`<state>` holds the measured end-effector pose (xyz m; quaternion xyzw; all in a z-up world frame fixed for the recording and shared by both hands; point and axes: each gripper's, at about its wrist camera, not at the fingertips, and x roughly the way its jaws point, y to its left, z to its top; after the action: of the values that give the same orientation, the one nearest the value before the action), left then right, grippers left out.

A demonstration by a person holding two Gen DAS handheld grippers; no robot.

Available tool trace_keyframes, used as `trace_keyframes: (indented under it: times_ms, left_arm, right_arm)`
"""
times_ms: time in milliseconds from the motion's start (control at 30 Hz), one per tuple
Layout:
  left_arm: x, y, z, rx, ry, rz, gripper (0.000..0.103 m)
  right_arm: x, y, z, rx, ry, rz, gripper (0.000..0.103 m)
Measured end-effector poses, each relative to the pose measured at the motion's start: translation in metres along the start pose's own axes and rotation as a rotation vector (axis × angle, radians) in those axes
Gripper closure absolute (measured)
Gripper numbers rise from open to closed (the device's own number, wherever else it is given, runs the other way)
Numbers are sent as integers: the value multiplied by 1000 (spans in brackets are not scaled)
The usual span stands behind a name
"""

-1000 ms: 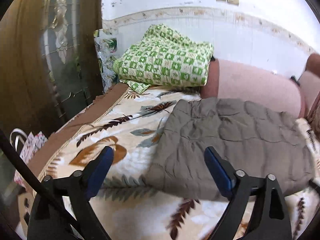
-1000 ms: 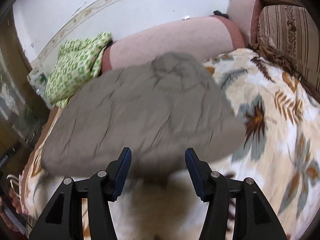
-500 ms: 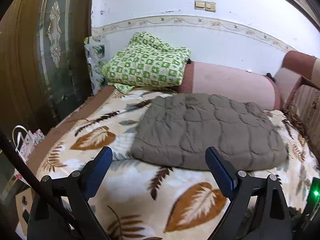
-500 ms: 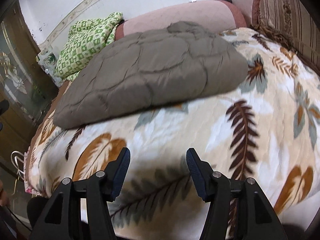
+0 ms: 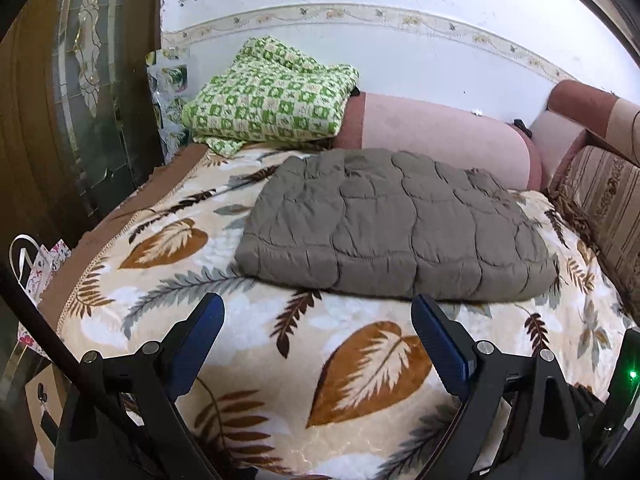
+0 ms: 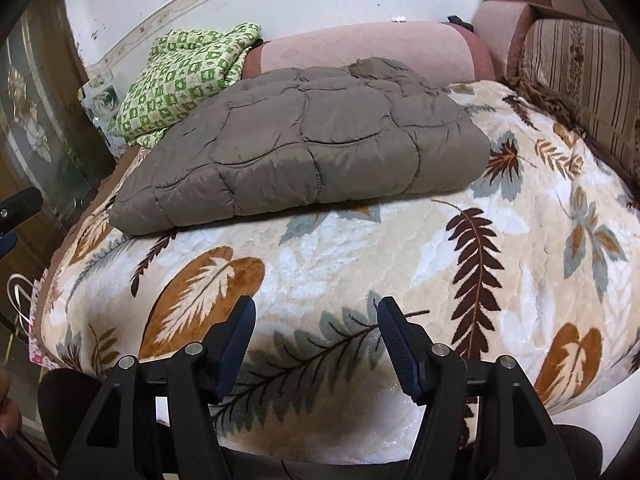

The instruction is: Fold large clothes

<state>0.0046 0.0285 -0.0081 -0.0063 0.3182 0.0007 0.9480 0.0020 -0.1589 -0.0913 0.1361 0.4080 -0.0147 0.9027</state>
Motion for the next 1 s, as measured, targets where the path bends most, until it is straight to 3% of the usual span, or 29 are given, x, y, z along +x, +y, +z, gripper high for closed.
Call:
trace_keyframes:
  times_ms: [267, 1000]
  left_arm:
    - [7, -5, -8, 18, 32, 1, 9]
    - [31, -13, -21, 40, 120, 8, 9]
  right_arm:
    - [-4, 9, -2, -58, -26, -49, 31]
    - [14, 0, -4, -29, 27, -111, 31]
